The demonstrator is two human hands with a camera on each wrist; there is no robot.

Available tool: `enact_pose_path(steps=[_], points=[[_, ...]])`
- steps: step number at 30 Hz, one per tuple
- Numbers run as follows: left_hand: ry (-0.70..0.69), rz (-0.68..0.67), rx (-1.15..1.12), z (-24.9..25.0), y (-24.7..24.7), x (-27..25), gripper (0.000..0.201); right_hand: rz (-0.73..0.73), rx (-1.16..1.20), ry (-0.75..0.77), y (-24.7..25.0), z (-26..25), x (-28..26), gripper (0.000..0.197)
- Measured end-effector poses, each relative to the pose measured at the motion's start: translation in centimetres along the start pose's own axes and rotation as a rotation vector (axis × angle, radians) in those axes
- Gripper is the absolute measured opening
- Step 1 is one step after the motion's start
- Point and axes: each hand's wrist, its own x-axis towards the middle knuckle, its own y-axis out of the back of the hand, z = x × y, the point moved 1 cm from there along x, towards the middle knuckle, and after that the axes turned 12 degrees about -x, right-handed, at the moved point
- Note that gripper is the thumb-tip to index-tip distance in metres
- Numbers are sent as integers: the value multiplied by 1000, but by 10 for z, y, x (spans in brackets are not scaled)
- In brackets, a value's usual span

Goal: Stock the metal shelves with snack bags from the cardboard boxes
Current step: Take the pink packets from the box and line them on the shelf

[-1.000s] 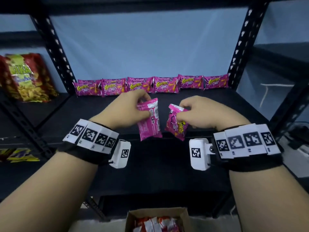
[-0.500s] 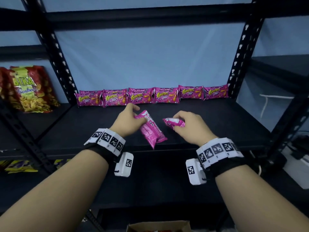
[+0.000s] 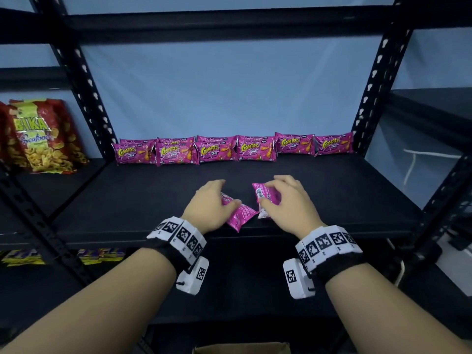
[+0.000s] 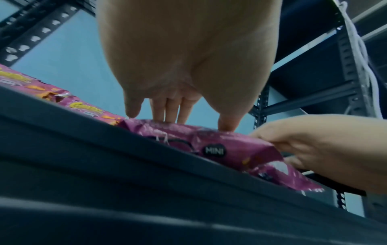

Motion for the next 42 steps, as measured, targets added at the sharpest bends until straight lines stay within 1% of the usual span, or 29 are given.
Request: enact_pose_path(steps=[3,5,6,10,13,15,16,18,20,21,23,26,28,30,32,35,37,40,42], points=[[11,-116,120,3,-13,0,77,-155,-83,13,-6,-3,11,57],[31,-143,172,0,-17,-1,75,-257,-127,28,-14,-2,13,60],[31,-144,183,-3,-19,-2,75,-279,-147,39,-18,-1,13,61],[4,-119,168,-10,-23,-6,70,-236,-241,86,-30,3,5,62],[-22,-93,112,-11,-22,-9,75,-237,-237,80,-30,5,3,65],[-107,-54,46,-12,-18,-14,80,-234,-224,81,-30,7,3,69],[-163,-54,10,-13,-16,-16,82,-228,-213,80,-30,8,2,71],[-241,-125,-3,-18,-10,-21,89,-217,-189,70,-28,10,1,73],[-265,-202,55,-27,-5,-22,96,-213,-158,60,-27,10,0,78],[-268,-219,81,-30,-3,-22,97,-212,-135,57,-26,10,-1,81],[-279,-219,126,-34,4,-20,91,-209,-93,59,-25,11,-2,89],[-305,-175,178,-32,14,-16,75,-218,-65,81,-24,15,-5,105],[-293,-143,151,-30,24,-10,69,-224,-32,82,-24,18,-6,112],[-263,-122,114,-27,35,-3,63,-227,-21,88,-24,19,-5,114],[-215,-162,111,-20,46,6,61,-230,-24,92,-24,20,-5,114],[-135,-271,182,-11,54,25,60,-230,-25,95,-24,21,-6,113],[-83,-322,222,-8,55,37,58,-235,-27,99,-23,21,-5,116],[-23,-373,308,-8,51,46,52,-244,-38,105,-23,20,-5,121],[-16,-354,351,-9,46,47,47,-226,-29,102,-23,20,-7,117]])
